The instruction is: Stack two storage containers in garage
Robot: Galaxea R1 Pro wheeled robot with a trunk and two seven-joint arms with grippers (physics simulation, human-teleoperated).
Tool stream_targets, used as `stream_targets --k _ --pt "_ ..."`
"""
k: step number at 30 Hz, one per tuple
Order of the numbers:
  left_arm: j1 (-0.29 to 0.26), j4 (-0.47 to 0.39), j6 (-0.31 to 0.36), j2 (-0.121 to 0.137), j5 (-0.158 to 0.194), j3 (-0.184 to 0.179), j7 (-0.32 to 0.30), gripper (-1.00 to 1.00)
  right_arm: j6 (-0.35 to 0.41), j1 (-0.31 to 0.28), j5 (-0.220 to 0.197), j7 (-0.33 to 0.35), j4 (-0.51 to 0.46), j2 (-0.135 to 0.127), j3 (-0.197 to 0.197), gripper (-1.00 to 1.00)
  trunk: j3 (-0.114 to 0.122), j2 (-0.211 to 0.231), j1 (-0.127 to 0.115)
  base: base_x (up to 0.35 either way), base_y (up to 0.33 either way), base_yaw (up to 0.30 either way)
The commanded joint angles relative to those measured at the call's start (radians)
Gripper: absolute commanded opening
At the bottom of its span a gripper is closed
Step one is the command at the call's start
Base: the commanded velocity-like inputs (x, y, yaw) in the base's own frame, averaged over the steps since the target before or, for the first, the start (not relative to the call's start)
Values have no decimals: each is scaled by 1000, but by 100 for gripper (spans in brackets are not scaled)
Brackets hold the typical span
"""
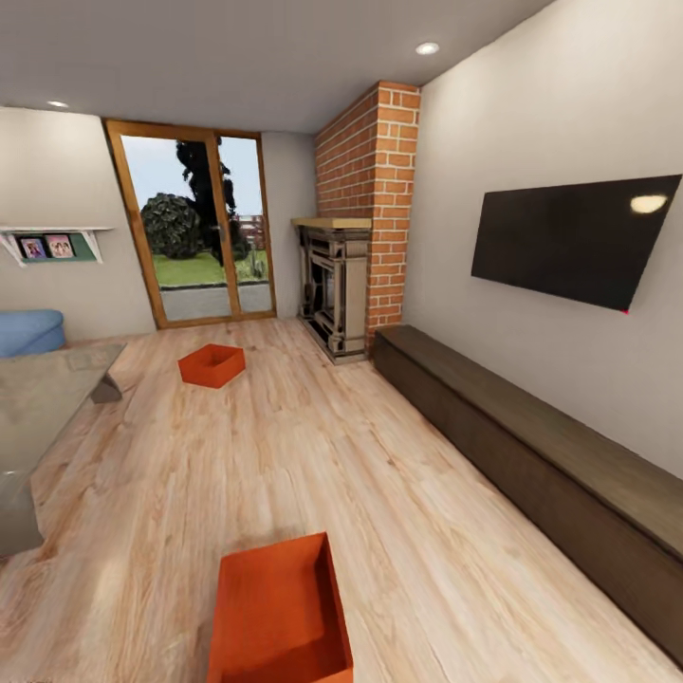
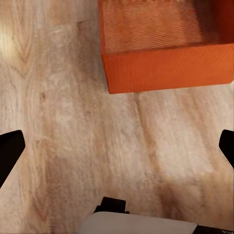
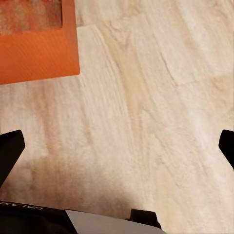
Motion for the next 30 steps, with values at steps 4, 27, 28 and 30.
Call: stream_targets --k 4,27,28,30 --pt "-2 4 -6 0 -2 4 3 100 -2 0 3 0 0 0 0 100 -1 -1 1 300 -192 286" --pt "-2 4 -7 0 -2 4 3 100 -2 0 3 0 0 0 0 100 -1 -1 1 108 -93 279" --pt "-2 4 -7 0 -2 4 3 100 -2 0 3 0 0 0 0 100 -1 -1 1 0 0 153" --pt "-2 4 -7 0 -2 4 4 100 -2 0 3 0 0 0 0 100 -1 -1 1 0 0 70"
